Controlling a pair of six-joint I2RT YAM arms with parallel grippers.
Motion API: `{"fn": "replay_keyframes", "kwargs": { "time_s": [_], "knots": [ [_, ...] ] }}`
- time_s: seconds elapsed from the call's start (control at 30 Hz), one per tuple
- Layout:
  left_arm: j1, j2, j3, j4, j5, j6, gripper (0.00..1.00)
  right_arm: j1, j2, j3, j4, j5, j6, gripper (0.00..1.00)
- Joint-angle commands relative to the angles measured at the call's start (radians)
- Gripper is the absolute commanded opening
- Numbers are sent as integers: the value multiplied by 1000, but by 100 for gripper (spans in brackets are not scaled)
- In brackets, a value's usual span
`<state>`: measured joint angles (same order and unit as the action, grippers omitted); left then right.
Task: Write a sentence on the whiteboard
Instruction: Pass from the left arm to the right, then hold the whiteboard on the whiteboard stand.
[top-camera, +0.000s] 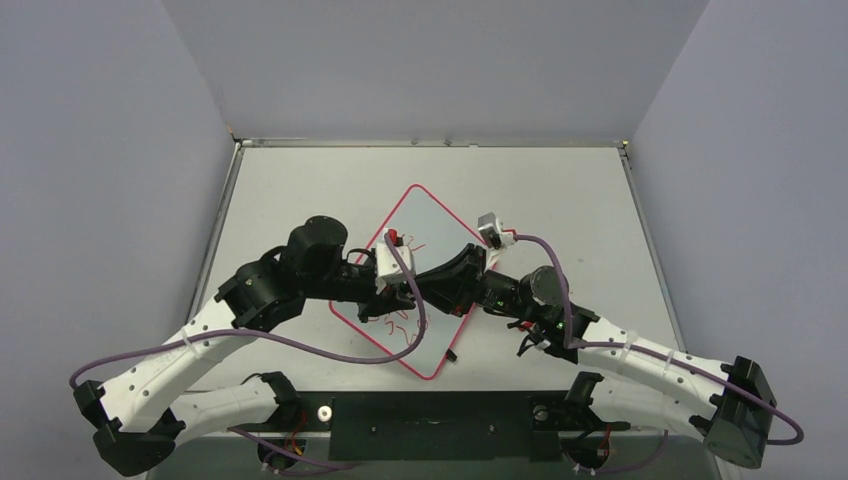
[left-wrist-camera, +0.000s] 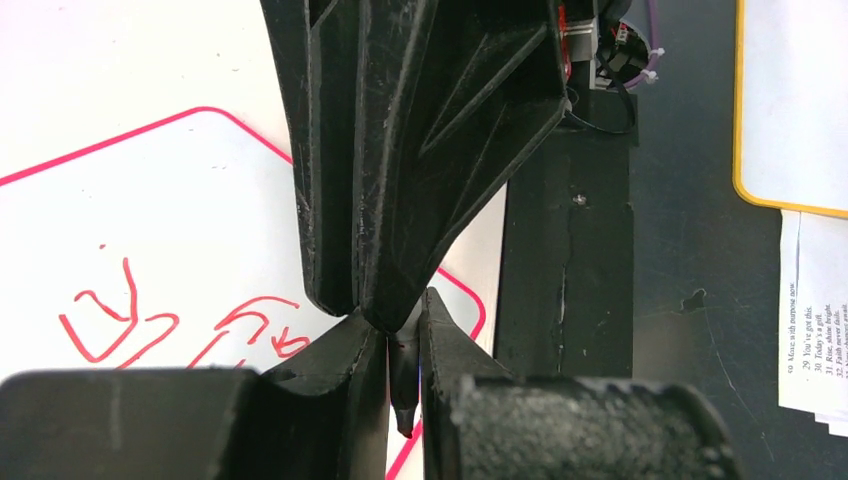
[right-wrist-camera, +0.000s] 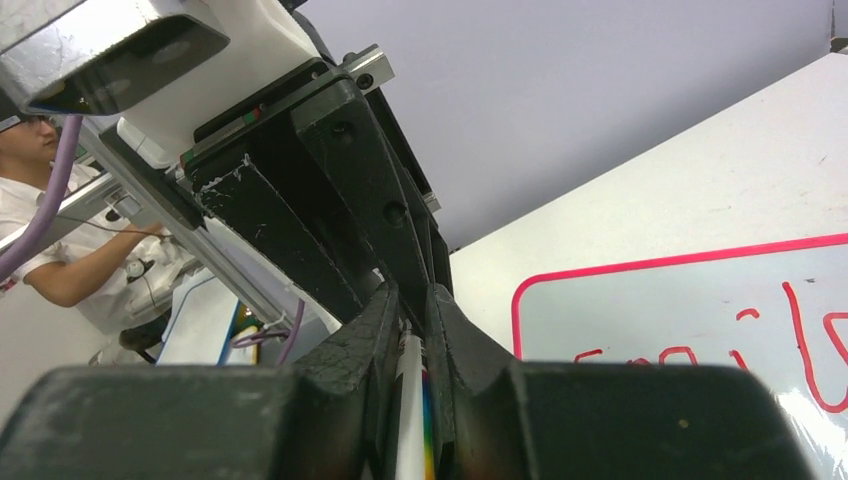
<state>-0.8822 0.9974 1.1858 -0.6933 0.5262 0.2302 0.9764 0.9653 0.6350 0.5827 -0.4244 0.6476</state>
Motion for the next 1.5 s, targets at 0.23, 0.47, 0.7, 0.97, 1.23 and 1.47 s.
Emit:
{"fn": "replay_keyframes", "kwargs": {
  "time_s": [0.23,0.47,0.7,0.97,1.23,1.47],
  "knots": [
    [1,-75,-11,162,-142,-31,42,12,-92,-78,-143,269,-88,0],
    [88,-116,-45,138,-326,-124,44,0,-184,-286,49,517,-39,0],
    [307,-70,-150,128,-440,-370,45,4,-86,-494,308,630,9,0],
    [380,-85,-238,148,-420,-457,47,14,27,-514,391,613,-15,0],
    [511,-69,-289,191,-226,-497,48,17,105,-506,447,586,-12,0],
    [558,-45,-323,213,-153,-508,47,20,119,-502,440,578,-15,0]
  ]
}}
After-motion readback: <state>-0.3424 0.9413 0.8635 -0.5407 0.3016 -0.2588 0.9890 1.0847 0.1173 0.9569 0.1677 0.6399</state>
